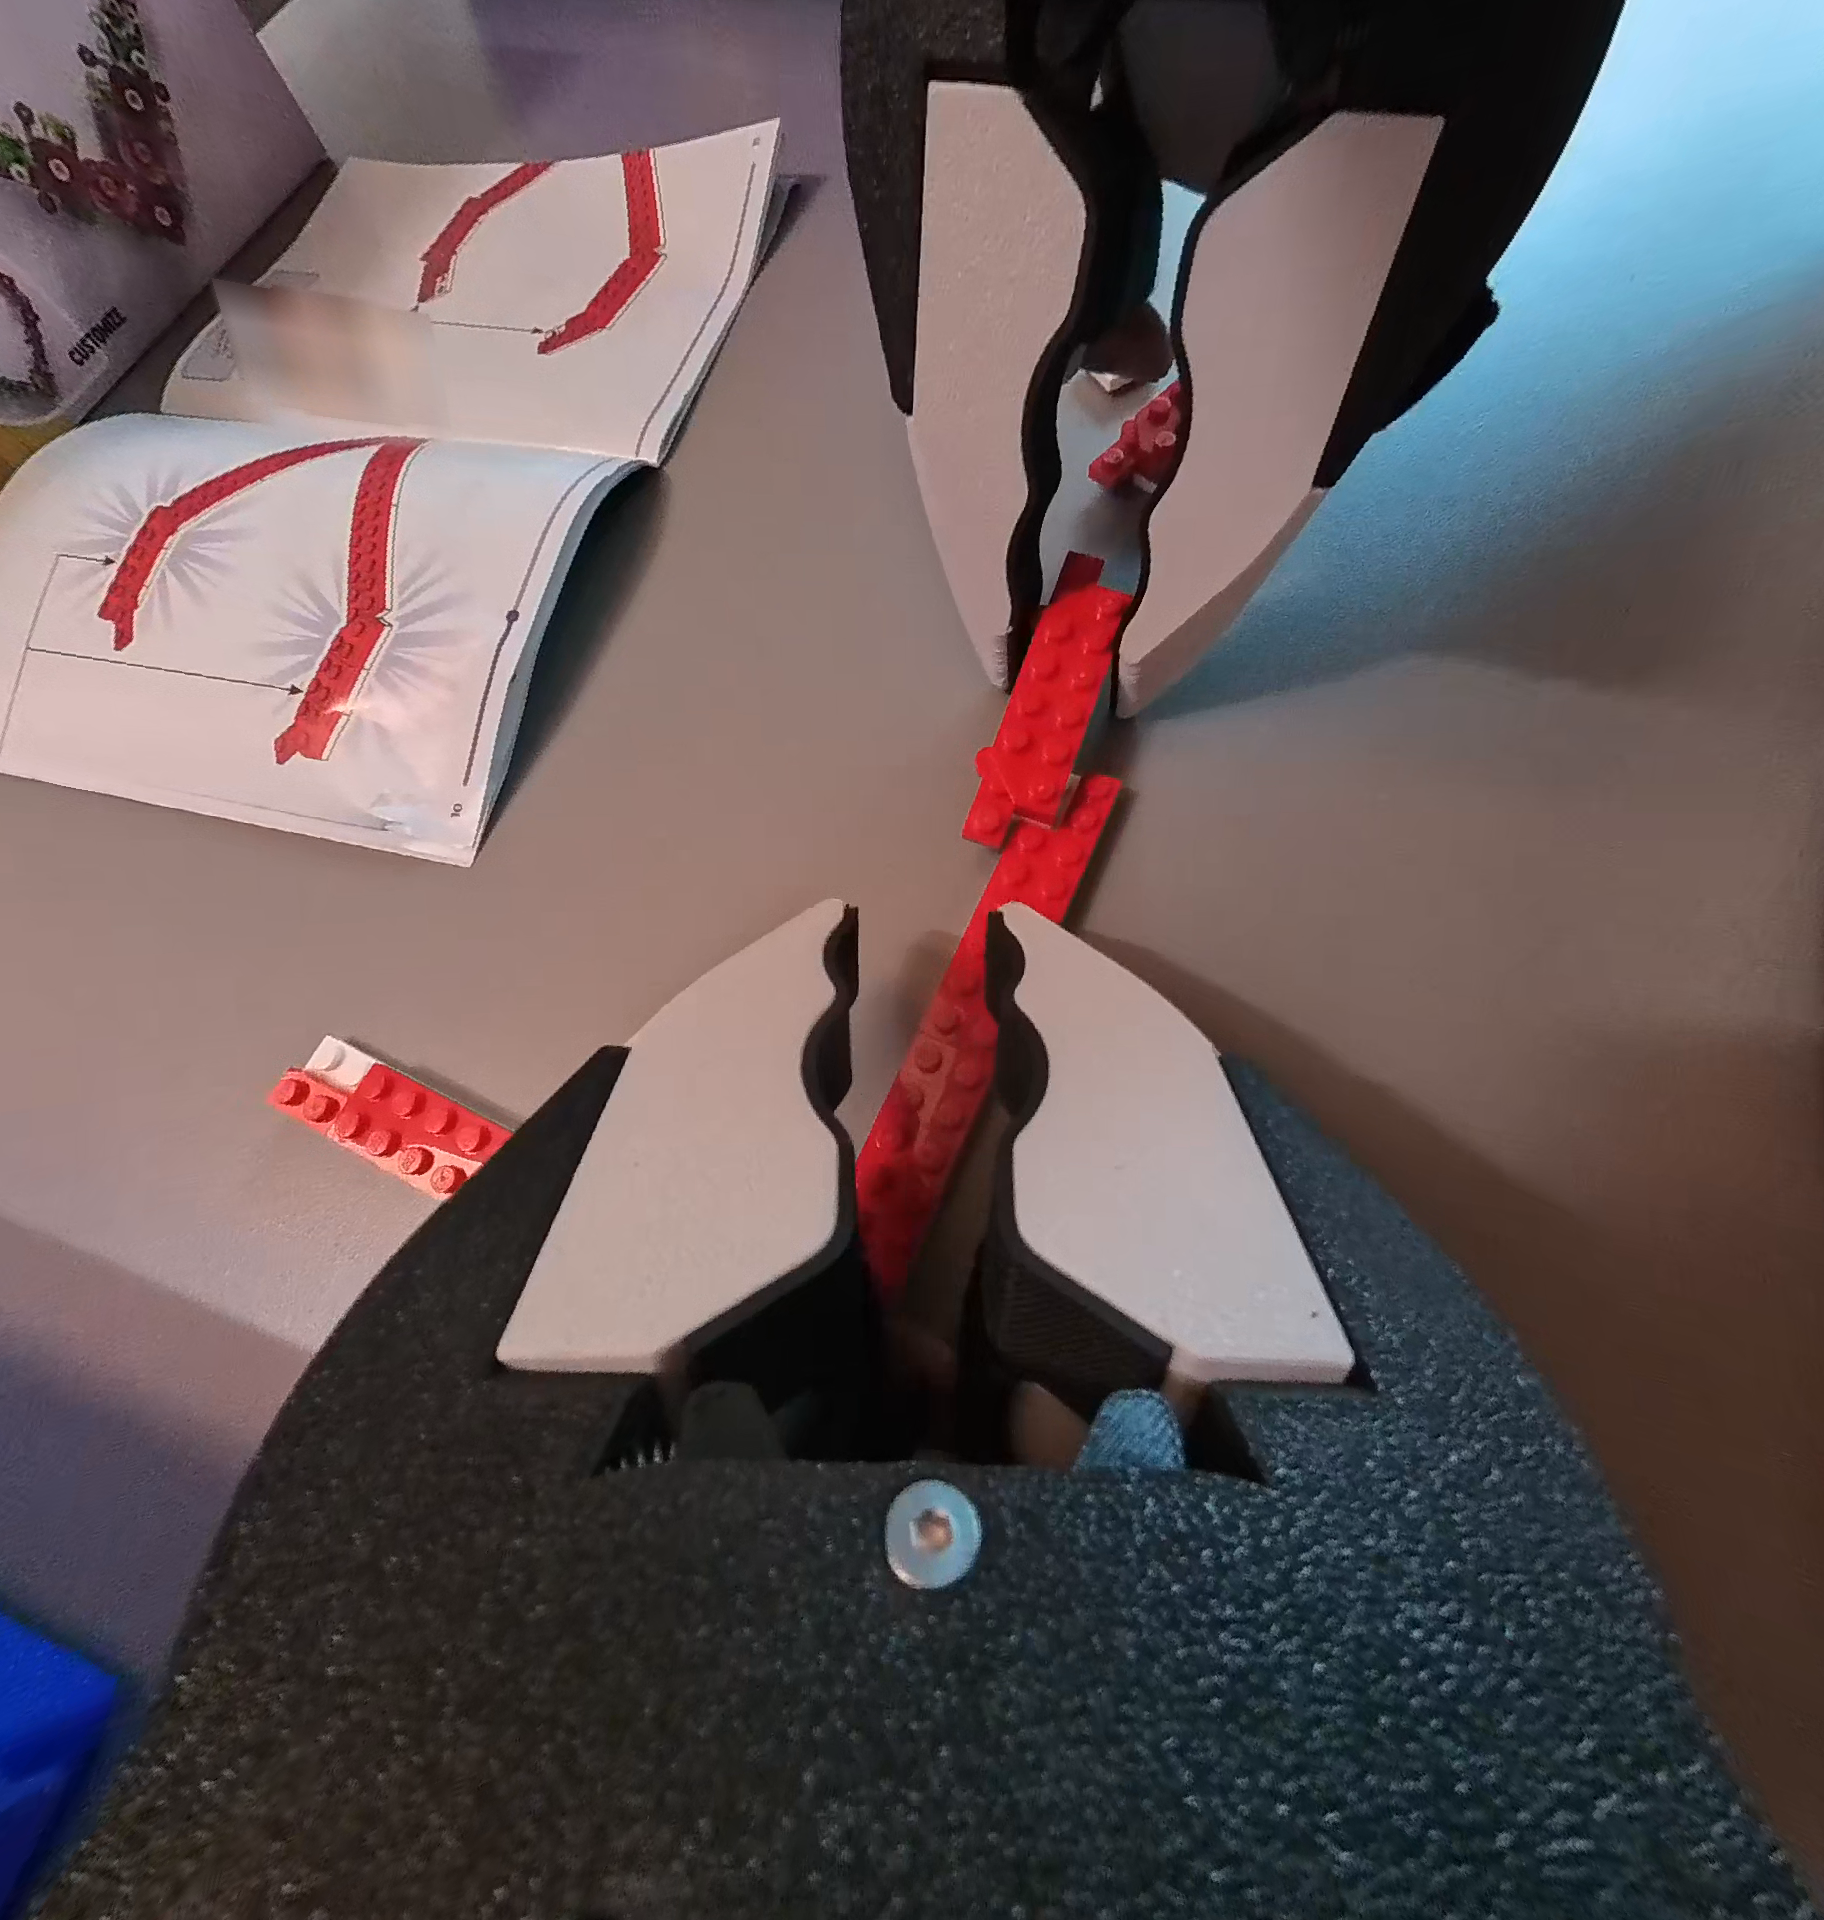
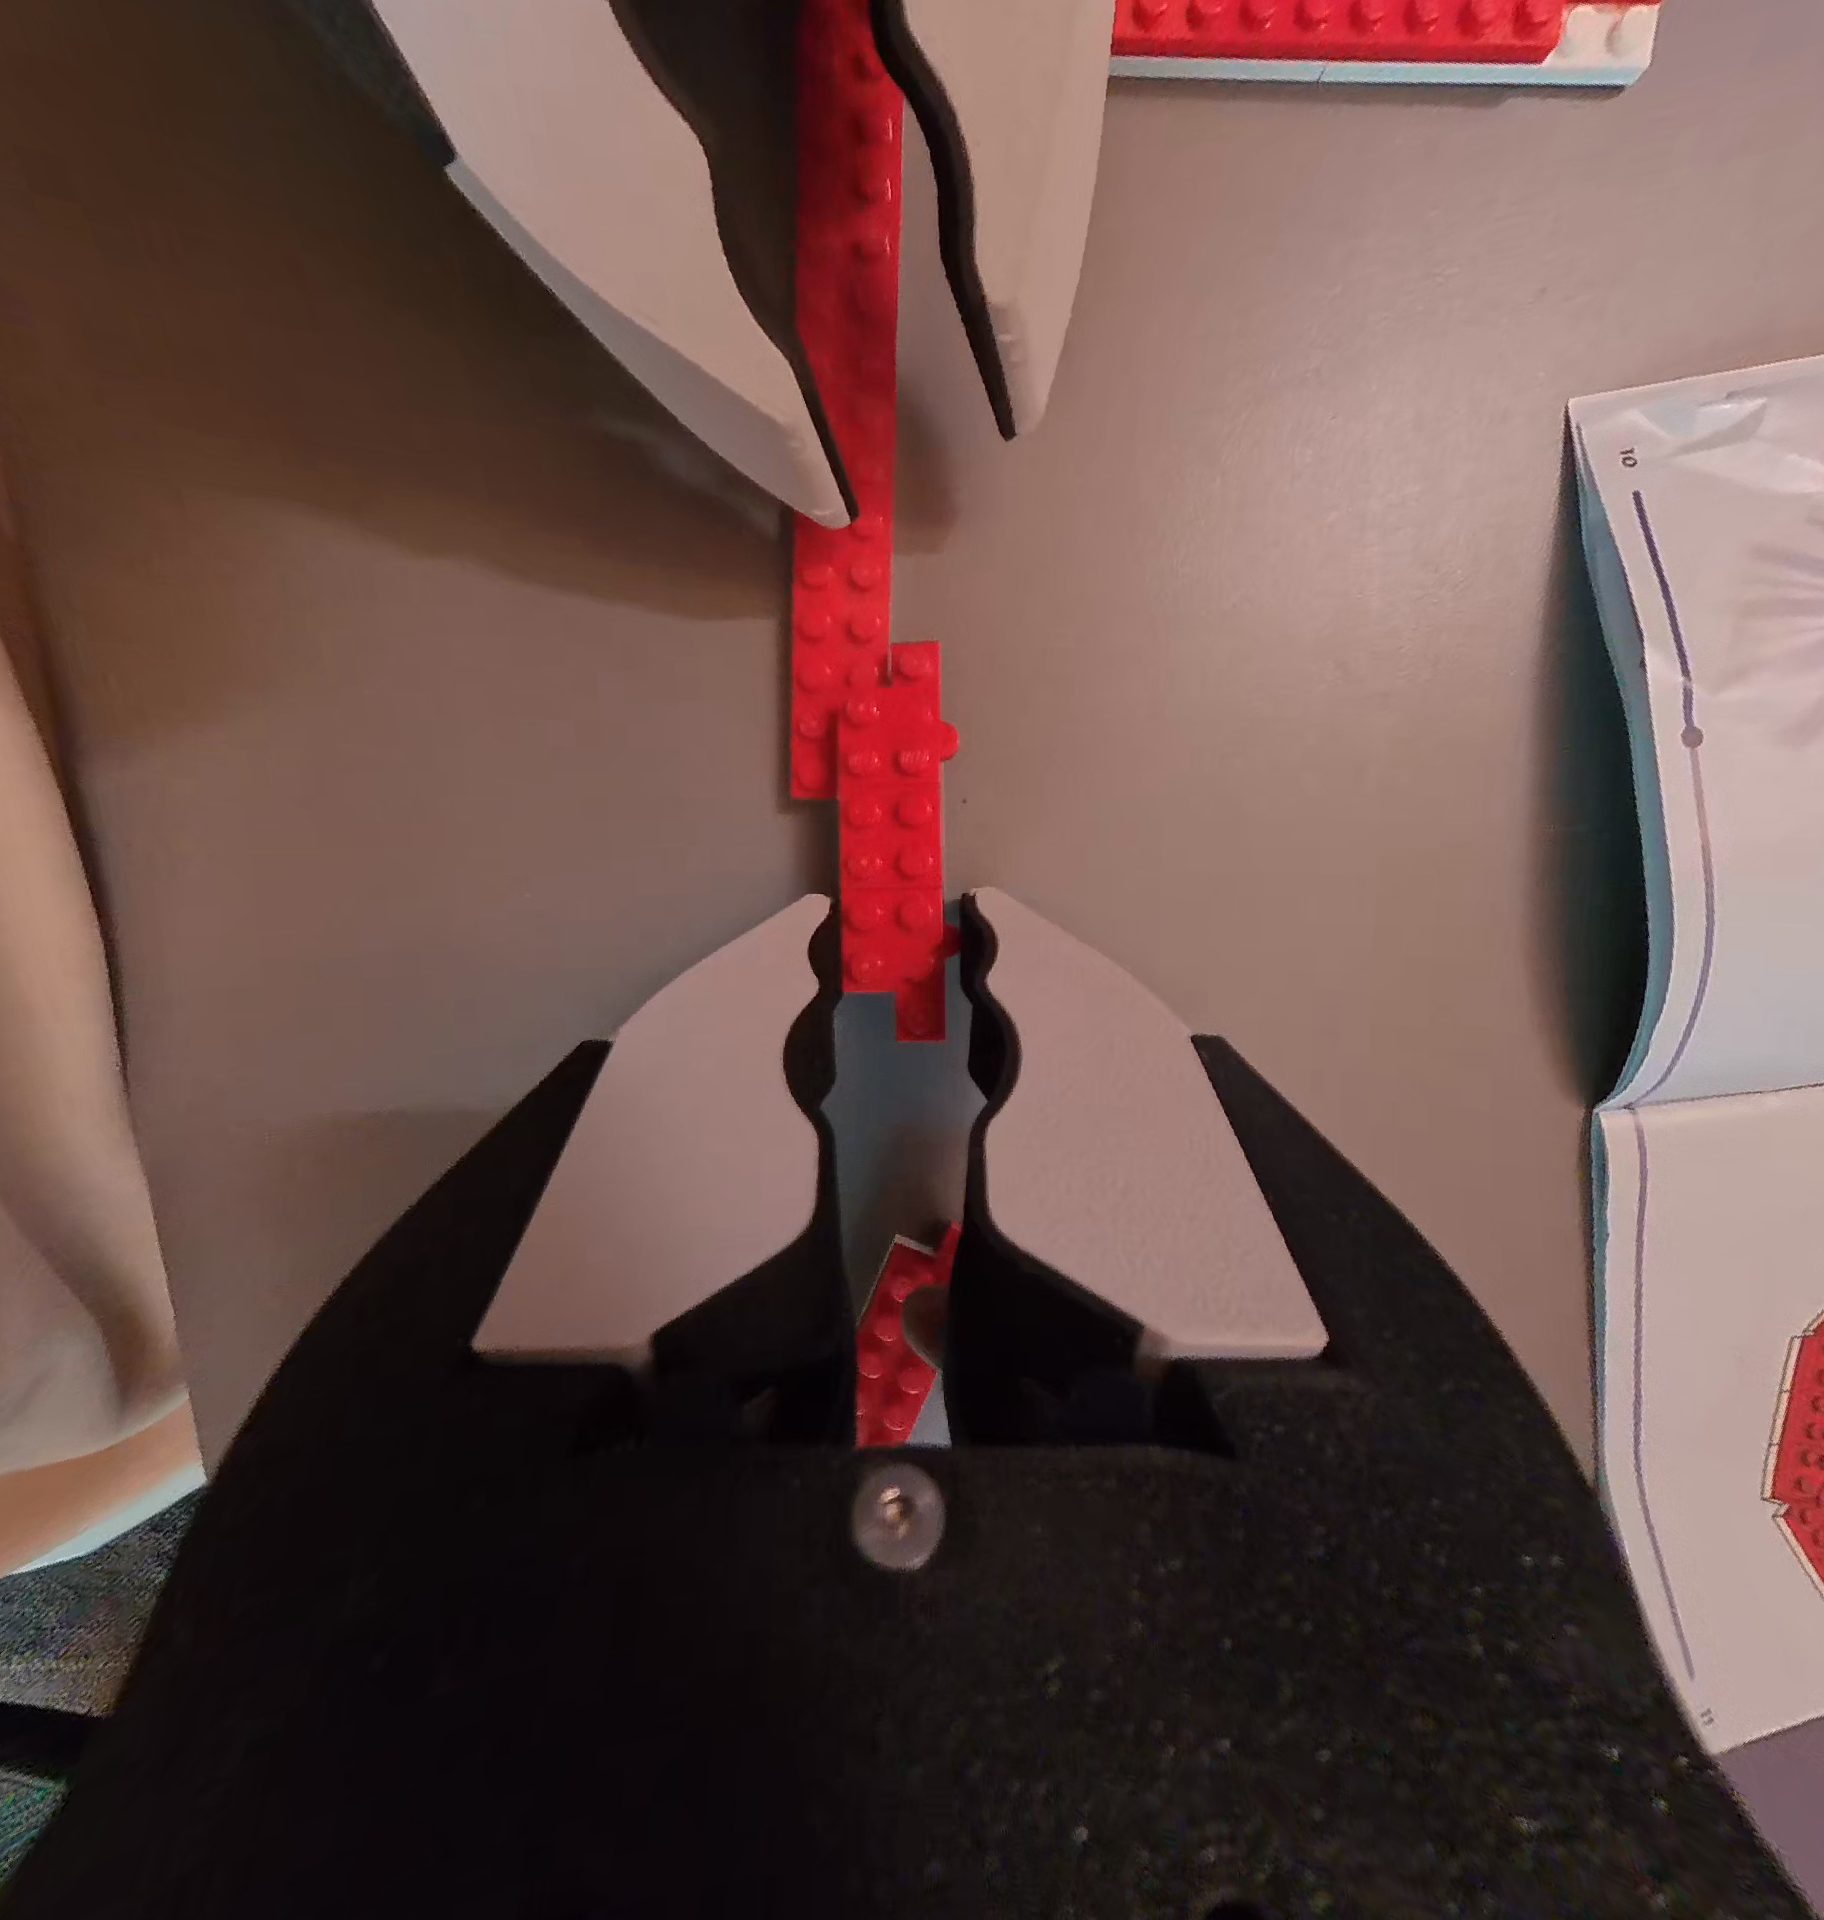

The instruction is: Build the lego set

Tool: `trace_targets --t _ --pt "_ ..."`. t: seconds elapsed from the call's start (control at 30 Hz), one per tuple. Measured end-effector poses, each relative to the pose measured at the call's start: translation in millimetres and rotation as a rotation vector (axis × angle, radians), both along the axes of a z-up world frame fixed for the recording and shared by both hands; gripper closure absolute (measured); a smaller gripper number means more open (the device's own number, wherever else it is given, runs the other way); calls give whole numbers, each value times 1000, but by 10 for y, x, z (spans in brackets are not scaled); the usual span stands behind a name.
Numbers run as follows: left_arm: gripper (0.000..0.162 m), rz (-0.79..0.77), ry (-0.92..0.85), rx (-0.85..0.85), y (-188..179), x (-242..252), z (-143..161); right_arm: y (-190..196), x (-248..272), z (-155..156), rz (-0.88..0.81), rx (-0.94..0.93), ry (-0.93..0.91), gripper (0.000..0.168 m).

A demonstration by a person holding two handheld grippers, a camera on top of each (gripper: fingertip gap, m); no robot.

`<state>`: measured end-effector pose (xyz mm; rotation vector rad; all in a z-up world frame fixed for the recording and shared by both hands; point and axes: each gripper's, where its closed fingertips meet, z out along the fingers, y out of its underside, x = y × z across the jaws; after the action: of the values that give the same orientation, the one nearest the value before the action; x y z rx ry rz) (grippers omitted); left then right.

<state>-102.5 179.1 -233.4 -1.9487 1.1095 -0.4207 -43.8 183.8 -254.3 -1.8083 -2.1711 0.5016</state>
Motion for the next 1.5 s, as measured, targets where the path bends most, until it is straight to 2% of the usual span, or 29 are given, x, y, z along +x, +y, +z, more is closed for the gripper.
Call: trace_targets --t 0.37,0.7,0.97,1.23,1.37,1.5 --pt "138 -2 17 -7 3 7 -28 2 -3 0 -15 5 -8 147" --pt "138 9 -11 27 63 23 73 1 -5 1 -39 13 -2 147" --pt "139 163 -142 54 509 -144 297 1 -19 13 -151 -53 129 148" --pt "138 243 -9 34 1029 -160 276 13 -18 29 -216 -129 221 147" --pt "138 312 -55 34 1248 -116 268 347 -24 165 -313 -112 367 147" --pt "139 364 -21 90 1436 -117 224 827 3 449 -531 -140 624 147"
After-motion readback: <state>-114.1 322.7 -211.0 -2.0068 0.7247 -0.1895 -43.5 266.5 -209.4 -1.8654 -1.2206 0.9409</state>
